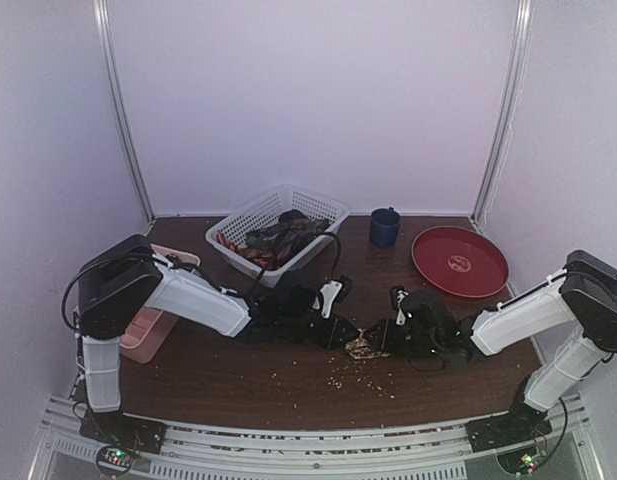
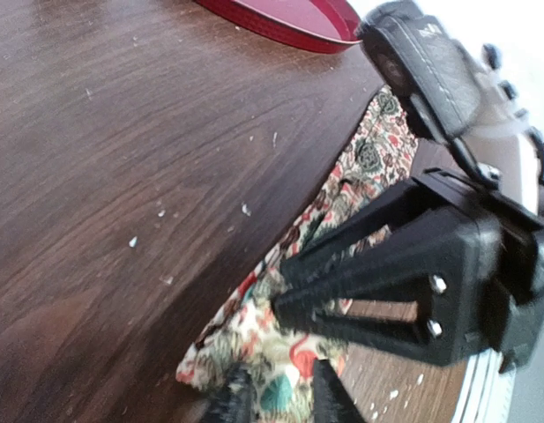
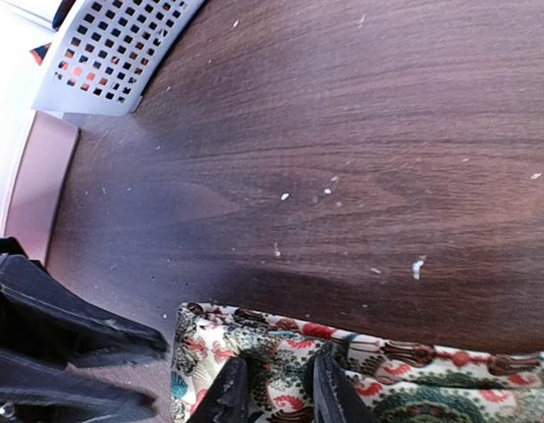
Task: Roll the ties
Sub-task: Fold the tie at the center of the board.
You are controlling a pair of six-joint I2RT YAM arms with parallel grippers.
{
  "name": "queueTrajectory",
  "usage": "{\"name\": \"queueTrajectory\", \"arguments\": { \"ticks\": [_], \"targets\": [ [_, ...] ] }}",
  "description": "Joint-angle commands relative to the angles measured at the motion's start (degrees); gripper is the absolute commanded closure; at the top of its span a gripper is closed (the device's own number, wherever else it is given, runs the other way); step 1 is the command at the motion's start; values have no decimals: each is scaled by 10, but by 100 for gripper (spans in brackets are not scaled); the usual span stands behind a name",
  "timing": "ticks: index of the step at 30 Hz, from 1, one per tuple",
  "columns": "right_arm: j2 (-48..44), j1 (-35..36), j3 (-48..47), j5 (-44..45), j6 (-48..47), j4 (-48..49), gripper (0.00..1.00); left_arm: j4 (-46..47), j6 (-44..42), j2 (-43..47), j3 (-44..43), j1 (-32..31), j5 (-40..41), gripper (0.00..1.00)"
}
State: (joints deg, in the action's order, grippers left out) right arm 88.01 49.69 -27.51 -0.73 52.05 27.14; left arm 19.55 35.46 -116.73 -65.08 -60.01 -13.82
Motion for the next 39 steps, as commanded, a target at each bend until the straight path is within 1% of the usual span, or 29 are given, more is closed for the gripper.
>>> {"name": "queueTrajectory", "arguments": {
  "ticks": [1, 4, 6, 10, 12, 16, 21, 26, 31, 36, 39],
  "targets": [
    [28, -2, 0, -44, 0, 34, 74, 0, -41, 63, 41, -2, 41, 73],
    [45, -2, -4, -69, 6, 61, 75, -49, -54, 89, 62, 7, 80, 73],
    [58, 3, -13, -80, 14, 69, 75, -78, -45, 104, 82, 17, 104, 76],
    [84, 27, -43, -83, 36, 73, 75, -109, -36, 150, 133, 35, 152, 81],
    [99, 40, -54, -85, 52, 84, 75, -117, -28, 168, 159, 40, 162, 82],
    [117, 62, -76, -77, 64, 88, 75, -108, -4, 201, 212, 44, 156, 85],
    [106, 68, -74, -52, 50, 64, 73, -29, 12, 201, 265, 42, 97, 89],
    [84, 63, -70, -41, 13, 36, 68, 13, 12, 170, 255, 34, 63, 92],
    [62, 61, -79, -43, -7, 7, 65, 21, 26, 142, 231, 22, 54, 94],
    [52, 58, -77, -62, -14, 4, 65, 22, 34, 122, 215, 14, 49, 94],
    [49, 57, -77, -75, -18, 6, 63, 18, 38, 119, 212, 12, 55, 95]
  ]
}}
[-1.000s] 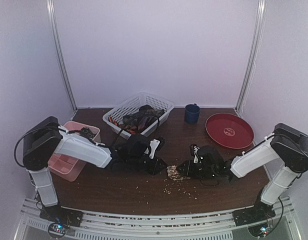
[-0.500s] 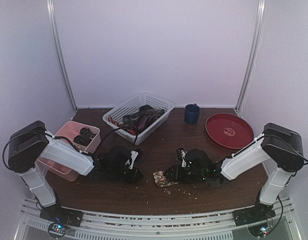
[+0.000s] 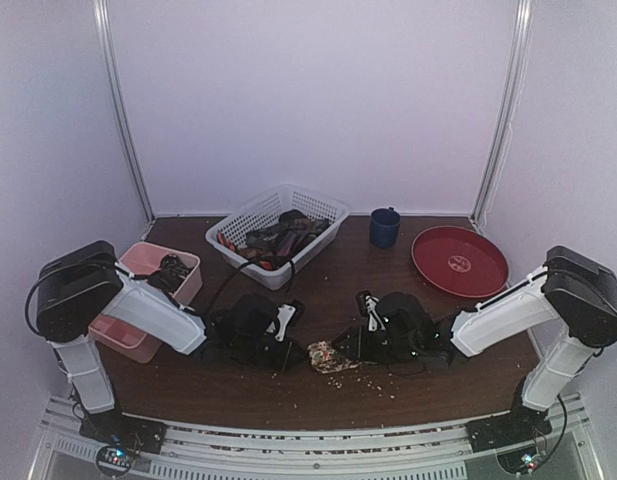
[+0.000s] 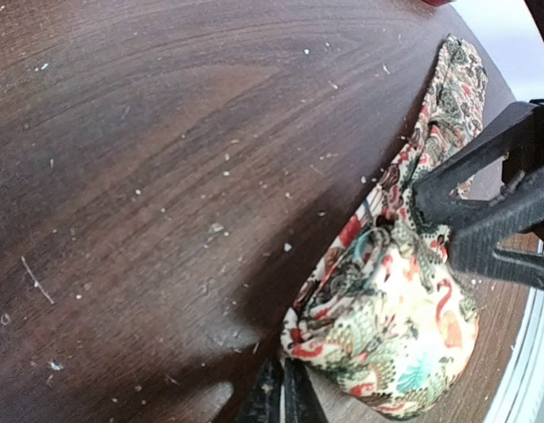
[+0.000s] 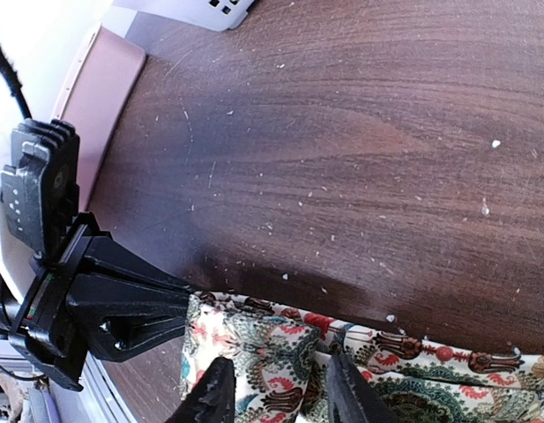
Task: Roll the ties
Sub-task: Fold the tie at the center of the board.
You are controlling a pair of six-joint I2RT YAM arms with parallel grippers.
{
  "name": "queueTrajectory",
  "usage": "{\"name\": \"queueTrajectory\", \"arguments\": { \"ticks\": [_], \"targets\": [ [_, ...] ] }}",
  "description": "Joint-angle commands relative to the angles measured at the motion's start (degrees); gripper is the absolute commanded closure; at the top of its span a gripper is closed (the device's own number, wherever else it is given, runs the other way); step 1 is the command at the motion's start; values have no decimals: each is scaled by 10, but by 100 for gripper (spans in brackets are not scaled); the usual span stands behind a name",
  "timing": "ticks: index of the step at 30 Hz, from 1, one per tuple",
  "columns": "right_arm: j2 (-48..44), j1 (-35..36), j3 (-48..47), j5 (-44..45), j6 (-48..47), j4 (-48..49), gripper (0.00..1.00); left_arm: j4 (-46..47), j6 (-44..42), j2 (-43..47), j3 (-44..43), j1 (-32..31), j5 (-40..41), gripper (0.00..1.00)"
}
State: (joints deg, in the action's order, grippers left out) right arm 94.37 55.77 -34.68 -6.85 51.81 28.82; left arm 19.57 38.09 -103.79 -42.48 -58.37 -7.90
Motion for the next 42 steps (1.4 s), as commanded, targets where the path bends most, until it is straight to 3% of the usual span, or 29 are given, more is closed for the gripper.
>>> {"name": "queueTrajectory", "arguments": {
  "ticks": [1, 6, 12, 22, 42],
  "targets": [
    [-15, -3, -5, -16, -17, -11, 62, 17, 15, -11, -13, -5, -2, 95],
    [-1, -4, -4, -19, -23, -12, 64, 6, 24, -14, -8, -9, 9, 95],
    [22, -10, 9, -33, -13, 5, 74, -7, 36, -9, 1, -12, 11, 95],
    [19, -12, 32, -38, 2, 30, 75, 11, 64, -25, 7, -40, 9, 97],
    [-12, -16, 33, 4, -14, -2, 75, -21, -47, -35, -88, -40, 28, 97]
  ]
}}
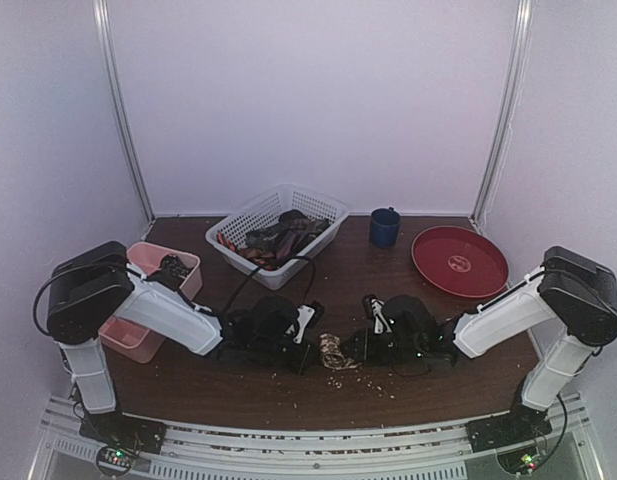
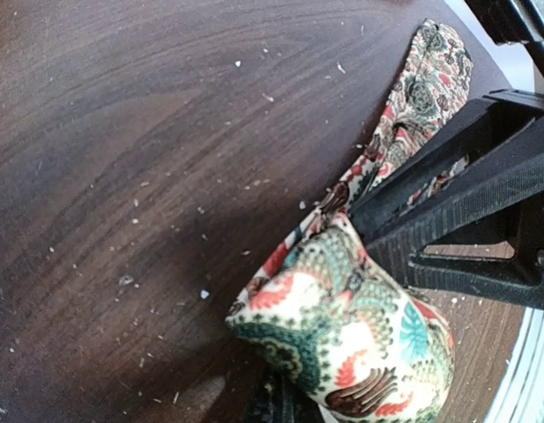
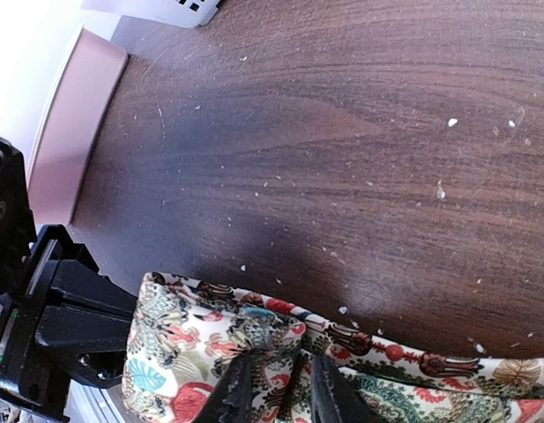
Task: Roll the ties
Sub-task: Fold the tie at the center of the board.
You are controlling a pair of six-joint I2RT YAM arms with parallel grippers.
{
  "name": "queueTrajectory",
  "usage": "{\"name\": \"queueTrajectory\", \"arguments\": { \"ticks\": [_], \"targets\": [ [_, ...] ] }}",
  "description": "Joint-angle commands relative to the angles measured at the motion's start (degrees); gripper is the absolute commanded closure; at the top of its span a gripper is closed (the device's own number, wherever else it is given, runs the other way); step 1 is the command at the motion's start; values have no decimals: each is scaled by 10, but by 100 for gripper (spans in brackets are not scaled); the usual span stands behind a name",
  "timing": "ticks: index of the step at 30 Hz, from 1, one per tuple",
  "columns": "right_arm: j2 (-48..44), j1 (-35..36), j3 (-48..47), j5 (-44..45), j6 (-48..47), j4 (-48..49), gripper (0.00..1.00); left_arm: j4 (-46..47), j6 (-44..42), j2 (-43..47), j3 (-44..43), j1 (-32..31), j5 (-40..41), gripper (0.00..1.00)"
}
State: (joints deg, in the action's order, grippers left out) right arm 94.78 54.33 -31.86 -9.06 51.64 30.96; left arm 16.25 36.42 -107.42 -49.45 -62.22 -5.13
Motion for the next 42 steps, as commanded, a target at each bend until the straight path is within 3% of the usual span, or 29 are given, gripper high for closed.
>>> {"name": "queueTrajectory", "arguments": {
  "ticks": [1, 14, 33, 37, 42],
  "targets": [
    [-16, -2, 5, 32, -15, -27, 75, 13, -34, 3, -19, -3, -4, 96],
    [-20, -4, 22, 73, -19, -17, 76, -8, -57, 8, -24, -7, 45, 92],
    [-136, -9, 63, 183, -18, -80, 76, -20, -80, -21, -98, -21, 12, 92],
    [-190, -11, 77, 203, -18, -87, 72, -32, -86, -37, -123, -25, 4, 92],
    [-210, -12, 77, 170, -42, -80, 61, -30, -86, -64, -155, -27, -8, 92]
  ]
}}
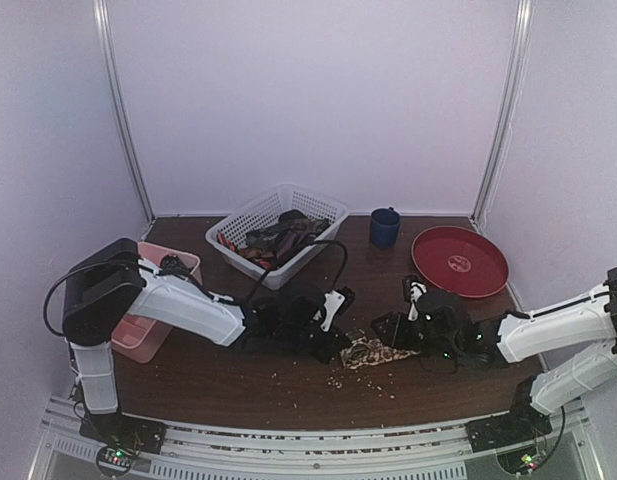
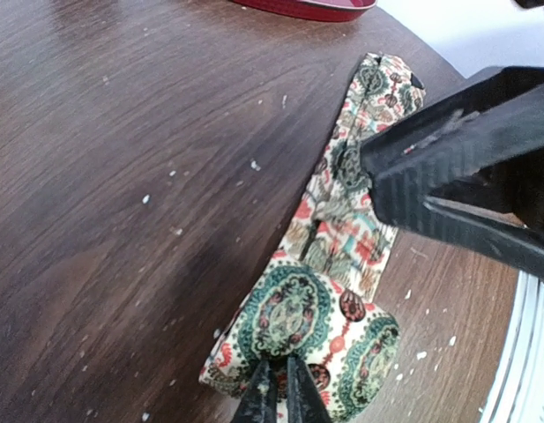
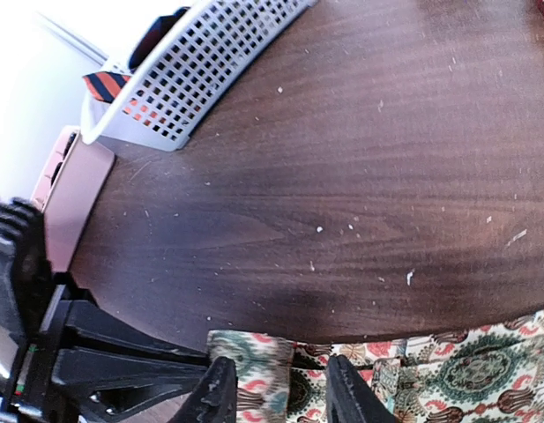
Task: Roll the ties
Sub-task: Fold the tie at the center of the board.
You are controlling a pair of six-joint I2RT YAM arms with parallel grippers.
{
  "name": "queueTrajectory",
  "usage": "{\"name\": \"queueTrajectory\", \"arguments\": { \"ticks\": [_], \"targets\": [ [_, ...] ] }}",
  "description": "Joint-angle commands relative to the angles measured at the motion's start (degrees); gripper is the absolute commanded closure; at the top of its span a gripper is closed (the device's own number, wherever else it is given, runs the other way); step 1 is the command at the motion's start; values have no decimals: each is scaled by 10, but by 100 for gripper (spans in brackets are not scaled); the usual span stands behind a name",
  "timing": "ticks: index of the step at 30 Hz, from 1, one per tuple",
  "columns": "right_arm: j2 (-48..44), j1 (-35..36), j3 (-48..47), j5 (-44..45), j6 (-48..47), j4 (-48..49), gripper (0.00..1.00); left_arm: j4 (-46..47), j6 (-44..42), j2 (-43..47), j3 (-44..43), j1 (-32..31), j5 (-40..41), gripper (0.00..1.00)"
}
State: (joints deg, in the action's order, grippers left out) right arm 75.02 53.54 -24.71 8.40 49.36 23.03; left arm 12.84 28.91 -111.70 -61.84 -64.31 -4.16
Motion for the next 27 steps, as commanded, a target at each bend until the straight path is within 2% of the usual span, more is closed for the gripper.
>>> {"name": "queueTrajectory", "arguments": {
  "ticks": [1, 4, 8, 15, 23, 27],
  "targets": [
    [-10, -5, 8, -13, -18, 6, 58, 5, -11, -26, -39, -6, -19, 92],
    [1, -14, 12, -43, -7, 17, 54, 6, -9, -41, -61, -6, -24, 92],
    [25, -28, 13, -87, 5, 44, 54, 9, -5, -47, -68, -6, -21, 92],
    [60, -36, 6, -116, 9, 49, 59, 27, 11, -40, -55, -6, -15, 92],
    [117, -35, -12, -147, 3, 46, 65, 3, 38, 24, 1, 26, 5, 92],
    [131, -23, -1, -144, 35, 89, 67, -46, 32, 78, 35, 52, 45, 92]
  ]
}}
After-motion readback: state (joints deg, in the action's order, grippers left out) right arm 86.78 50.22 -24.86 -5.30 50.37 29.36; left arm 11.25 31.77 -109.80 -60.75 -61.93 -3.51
